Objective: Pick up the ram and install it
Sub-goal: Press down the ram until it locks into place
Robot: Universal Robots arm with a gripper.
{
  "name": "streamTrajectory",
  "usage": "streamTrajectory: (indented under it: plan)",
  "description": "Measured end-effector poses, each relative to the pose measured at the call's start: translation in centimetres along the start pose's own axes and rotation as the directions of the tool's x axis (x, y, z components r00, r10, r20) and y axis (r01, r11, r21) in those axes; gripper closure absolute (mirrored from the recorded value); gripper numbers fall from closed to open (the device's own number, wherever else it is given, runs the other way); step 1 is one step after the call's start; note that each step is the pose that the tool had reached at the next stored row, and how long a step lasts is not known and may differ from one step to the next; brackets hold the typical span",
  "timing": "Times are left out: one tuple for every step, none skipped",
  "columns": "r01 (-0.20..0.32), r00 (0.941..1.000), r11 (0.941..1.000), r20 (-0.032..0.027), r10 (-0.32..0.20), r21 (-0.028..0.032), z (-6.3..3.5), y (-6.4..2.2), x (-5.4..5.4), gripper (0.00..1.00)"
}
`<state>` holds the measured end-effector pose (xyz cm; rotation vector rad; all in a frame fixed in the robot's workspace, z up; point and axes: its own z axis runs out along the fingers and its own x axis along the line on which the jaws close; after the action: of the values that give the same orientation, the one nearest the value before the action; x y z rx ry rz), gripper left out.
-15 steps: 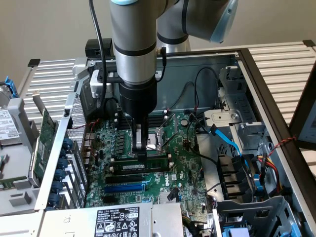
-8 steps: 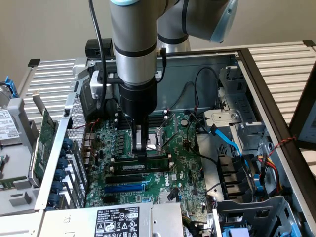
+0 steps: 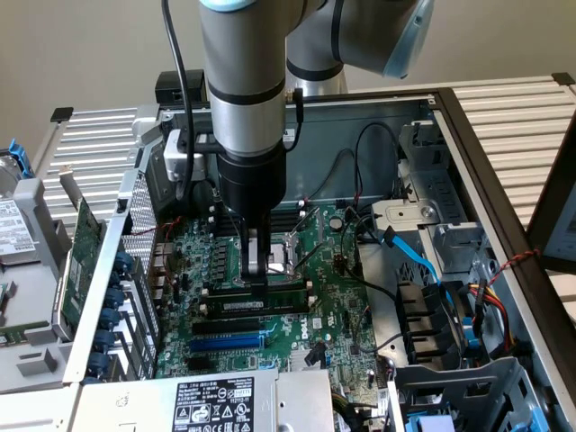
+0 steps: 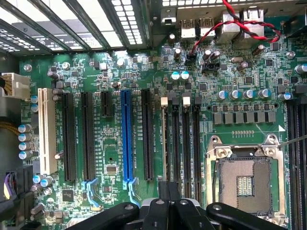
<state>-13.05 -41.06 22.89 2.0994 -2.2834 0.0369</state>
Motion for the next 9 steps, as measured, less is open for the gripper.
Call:
streamTrajectory:
  plan:
    - [0.0,1.0,1.0,0.0005,0.0,0.0,0.04,0.01,0.0,0.89]
    - [0.0,1.0,1.0,0.0011,0.0,0.0,0.1,0.02,-0.01,0.89]
    - [0.0,1.0,1.0,0.0024,0.0,0.0002,0.17,0.03,-0.02,0.89]
    - [0.0,1.0,1.0,0.0028,0.0,0.0002,0.23,0.03,-0.01,0.89]
    - [0.0,1.0,1.0,0.0028,0.0,-0.0001,0.27,0.04,-0.01,0.89]
    - [0.0,1.0,1.0,0.0034,0.0,-0.0003,0.31,0.04,-0.01,0.89]
    - [0.0,1.0,1.0,0.0038,0.0,-0.0004,0.32,0.05,0.0,0.89]
    - [0.0,1.0,1.0,0.0042,0.0,-0.0005,0.33,0.05,-0.01,0.89]
    - [0.0,1.0,1.0,0.0048,0.0,-0.0003,0.31,0.05,-0.01,0.89]
